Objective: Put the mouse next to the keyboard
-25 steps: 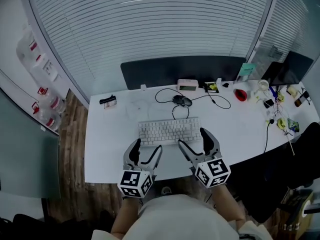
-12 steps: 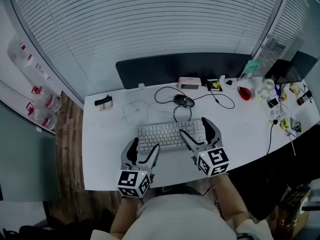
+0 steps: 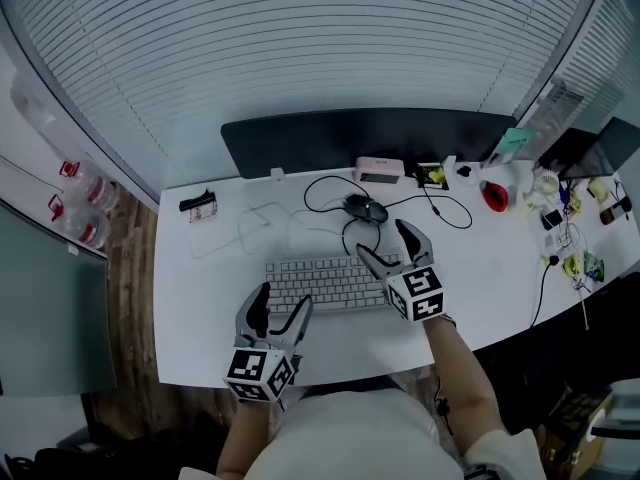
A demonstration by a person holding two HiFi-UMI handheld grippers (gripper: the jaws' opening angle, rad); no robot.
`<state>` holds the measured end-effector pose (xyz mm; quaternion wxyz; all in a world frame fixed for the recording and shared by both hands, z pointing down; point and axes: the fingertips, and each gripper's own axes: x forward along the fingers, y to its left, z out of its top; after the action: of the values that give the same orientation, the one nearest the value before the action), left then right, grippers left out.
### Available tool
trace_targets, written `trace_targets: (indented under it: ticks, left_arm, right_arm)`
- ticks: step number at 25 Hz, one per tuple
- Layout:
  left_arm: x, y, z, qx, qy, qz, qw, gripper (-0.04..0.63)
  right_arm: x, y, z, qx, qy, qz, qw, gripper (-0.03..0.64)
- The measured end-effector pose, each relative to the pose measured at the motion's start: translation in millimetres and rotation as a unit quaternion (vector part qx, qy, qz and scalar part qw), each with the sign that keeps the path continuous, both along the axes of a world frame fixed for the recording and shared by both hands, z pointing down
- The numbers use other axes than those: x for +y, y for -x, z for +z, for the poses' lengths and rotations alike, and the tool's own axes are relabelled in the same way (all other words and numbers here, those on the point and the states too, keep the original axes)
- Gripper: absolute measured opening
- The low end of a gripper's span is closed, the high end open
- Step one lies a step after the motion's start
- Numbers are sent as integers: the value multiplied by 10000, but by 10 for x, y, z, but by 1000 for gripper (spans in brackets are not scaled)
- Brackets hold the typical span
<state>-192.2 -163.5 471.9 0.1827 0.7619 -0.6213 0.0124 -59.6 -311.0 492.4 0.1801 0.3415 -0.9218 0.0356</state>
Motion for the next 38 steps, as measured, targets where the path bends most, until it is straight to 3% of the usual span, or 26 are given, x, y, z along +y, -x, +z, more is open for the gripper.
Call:
trace_targets:
  ticks: [9,18,28,38]
  left_arm:
    - [-254,-60,123,18,250,-328,9991,331]
    - [-422,-171,258,-16,528,-487,9974,331]
    - [-542,-199,340,-70,673,-704,9952,331]
    - [-590,-230,287,-94,641,-773,9949,331]
  right_arm:
    - [-579,60,665,819,454,-586,9939,384]
    - [-975,194,1216,1595,744,-1256,9763,383]
    - [-1184,284,1595,1904,1081,-1640,9619,319]
    - [-1188,317,1599,2095,929,-1907,9545,294]
